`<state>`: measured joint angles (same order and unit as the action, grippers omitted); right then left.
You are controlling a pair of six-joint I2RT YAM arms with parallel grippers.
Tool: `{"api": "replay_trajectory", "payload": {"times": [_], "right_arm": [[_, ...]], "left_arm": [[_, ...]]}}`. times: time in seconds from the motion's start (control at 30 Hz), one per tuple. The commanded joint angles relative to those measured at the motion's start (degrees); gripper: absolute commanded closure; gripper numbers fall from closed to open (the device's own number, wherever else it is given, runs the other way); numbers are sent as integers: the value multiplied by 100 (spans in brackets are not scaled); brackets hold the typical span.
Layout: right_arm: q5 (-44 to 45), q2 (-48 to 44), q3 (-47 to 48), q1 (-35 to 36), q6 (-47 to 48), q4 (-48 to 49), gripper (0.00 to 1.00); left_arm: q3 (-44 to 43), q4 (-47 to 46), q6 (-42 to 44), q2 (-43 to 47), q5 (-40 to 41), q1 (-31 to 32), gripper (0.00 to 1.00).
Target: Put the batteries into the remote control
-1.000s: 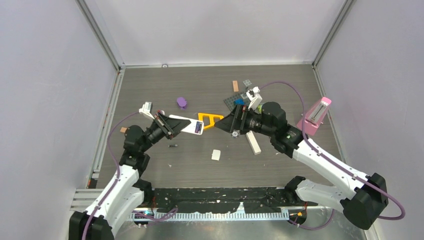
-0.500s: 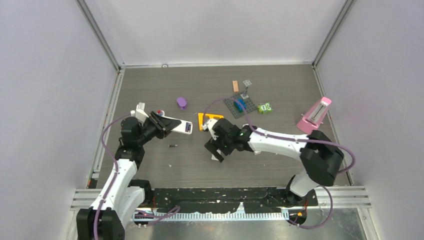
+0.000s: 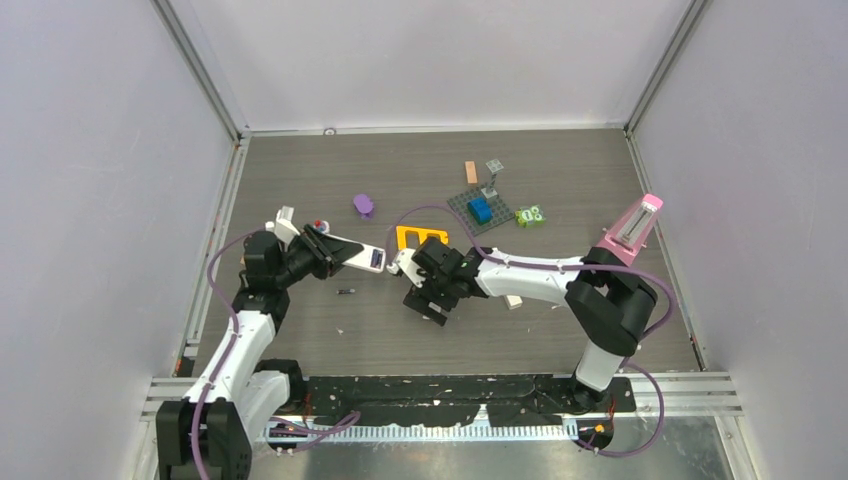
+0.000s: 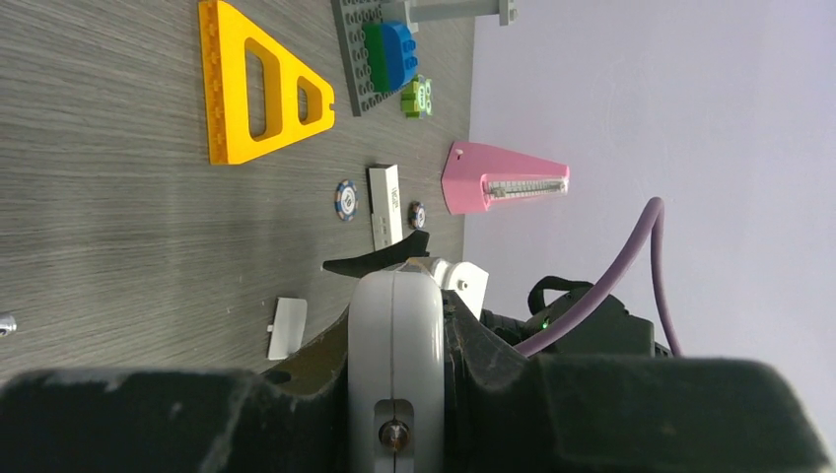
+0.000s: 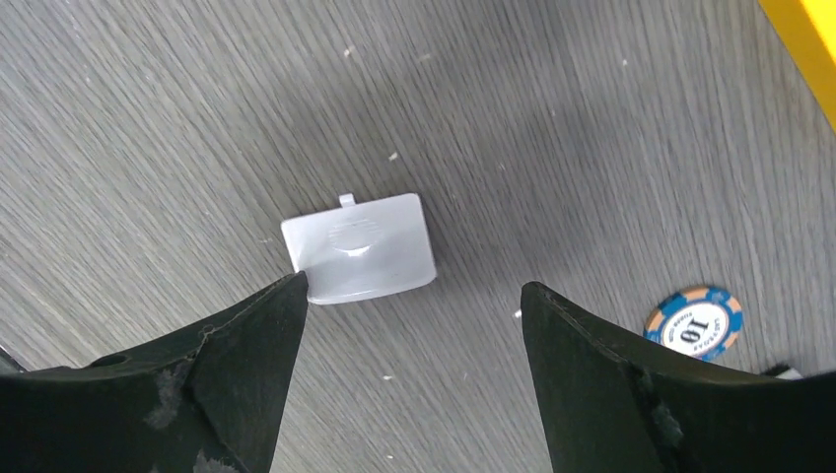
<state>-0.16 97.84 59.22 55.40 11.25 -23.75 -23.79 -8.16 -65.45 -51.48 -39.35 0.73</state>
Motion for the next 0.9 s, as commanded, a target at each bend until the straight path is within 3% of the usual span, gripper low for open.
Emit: {"api": "replay_trajectory", "payload": {"times": [0.0,0.4,0.63,0.87], "right_arm": [[-359,190,307,33,340,-23,16],[-582,528,455,32,411,-303,30],[-657,621,541,25,293,-397,55],[-468,-149,281,15,-28,-62,62]], "left_arm": [[-139,-177,134,33,-157,-253,100],[-99,157,229,54,95,-473,100],[-117,220,275,63,133,-494,100],[31,266,399,114,81,-480,100]]}}
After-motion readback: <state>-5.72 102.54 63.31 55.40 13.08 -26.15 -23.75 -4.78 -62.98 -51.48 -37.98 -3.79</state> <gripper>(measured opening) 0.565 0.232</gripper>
